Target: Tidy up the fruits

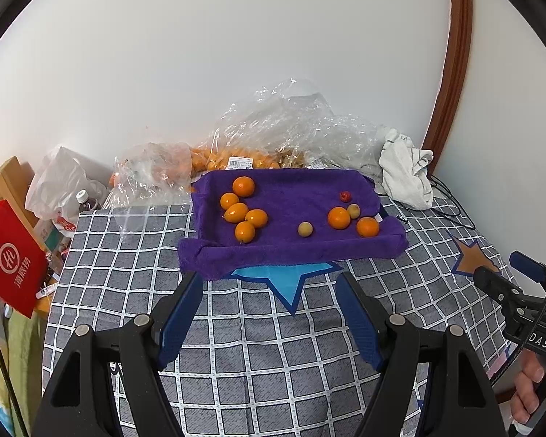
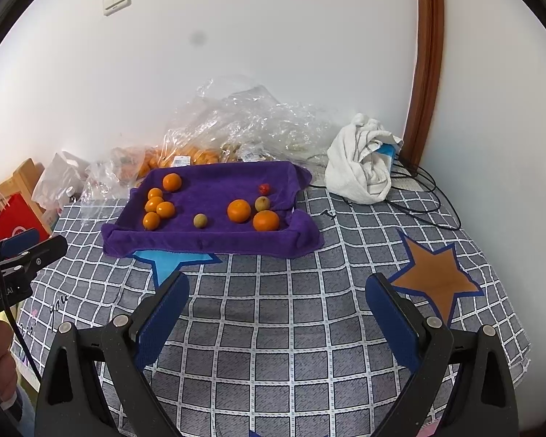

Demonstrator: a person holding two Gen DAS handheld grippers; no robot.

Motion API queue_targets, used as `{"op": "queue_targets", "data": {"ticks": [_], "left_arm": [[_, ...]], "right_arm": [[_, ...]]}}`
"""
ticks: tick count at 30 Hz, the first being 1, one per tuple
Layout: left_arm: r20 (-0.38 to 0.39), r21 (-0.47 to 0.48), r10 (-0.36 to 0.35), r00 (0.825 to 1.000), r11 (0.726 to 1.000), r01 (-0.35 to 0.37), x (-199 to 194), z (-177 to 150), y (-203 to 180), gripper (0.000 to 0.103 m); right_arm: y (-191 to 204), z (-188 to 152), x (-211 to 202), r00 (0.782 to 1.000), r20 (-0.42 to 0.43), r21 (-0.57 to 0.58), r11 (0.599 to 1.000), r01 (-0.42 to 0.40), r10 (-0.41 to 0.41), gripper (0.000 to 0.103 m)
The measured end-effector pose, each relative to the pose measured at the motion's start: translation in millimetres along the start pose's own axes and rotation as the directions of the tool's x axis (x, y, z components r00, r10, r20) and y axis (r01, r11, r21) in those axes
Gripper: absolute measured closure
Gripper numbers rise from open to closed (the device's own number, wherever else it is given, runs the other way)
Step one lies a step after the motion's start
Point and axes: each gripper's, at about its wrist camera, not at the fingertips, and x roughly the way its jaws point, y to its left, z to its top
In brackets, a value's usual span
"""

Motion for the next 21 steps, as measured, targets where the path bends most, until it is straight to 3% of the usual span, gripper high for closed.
{"op": "queue_targets", "data": {"ticks": [21], "left_arm": [[0.004,-0.006,0.005,1.000,1.000,-0.005,0.2,2.0,2.8,0.029]], "right_arm": [[2.3,1.6,-1.0,1.000,0.003,-0.009,1.000,-0.007,0.007,0.007]]}}
